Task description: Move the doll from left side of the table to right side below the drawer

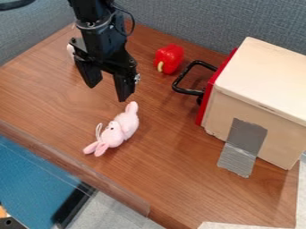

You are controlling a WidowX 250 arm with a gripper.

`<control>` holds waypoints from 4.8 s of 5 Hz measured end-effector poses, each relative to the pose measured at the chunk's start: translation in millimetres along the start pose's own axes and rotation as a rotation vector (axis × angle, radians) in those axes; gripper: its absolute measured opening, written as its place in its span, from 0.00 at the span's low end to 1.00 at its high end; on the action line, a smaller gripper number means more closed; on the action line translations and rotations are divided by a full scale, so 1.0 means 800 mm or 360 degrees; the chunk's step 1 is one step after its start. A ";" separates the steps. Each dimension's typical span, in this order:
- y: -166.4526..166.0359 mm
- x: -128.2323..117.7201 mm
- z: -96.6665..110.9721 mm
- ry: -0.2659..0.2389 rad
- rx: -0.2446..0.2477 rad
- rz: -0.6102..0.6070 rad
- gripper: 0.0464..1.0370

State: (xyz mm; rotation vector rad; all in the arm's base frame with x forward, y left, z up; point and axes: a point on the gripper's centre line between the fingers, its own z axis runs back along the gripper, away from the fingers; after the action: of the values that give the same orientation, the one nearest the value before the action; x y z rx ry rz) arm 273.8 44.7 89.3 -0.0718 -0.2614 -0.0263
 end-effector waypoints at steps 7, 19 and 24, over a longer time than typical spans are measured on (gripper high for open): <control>0.210 0.102 -0.041 0.0126 0.0263 0.0347 0.96; -0.057 0.043 0.016 0.0060 0.0125 0.0035 0.28; -0.154 -0.059 -0.092 0.0395 0.0113 -0.0161 0.35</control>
State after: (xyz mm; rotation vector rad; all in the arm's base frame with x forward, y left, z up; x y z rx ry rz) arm 243.0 -82.7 14.8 0.0159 -0.0175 -0.1253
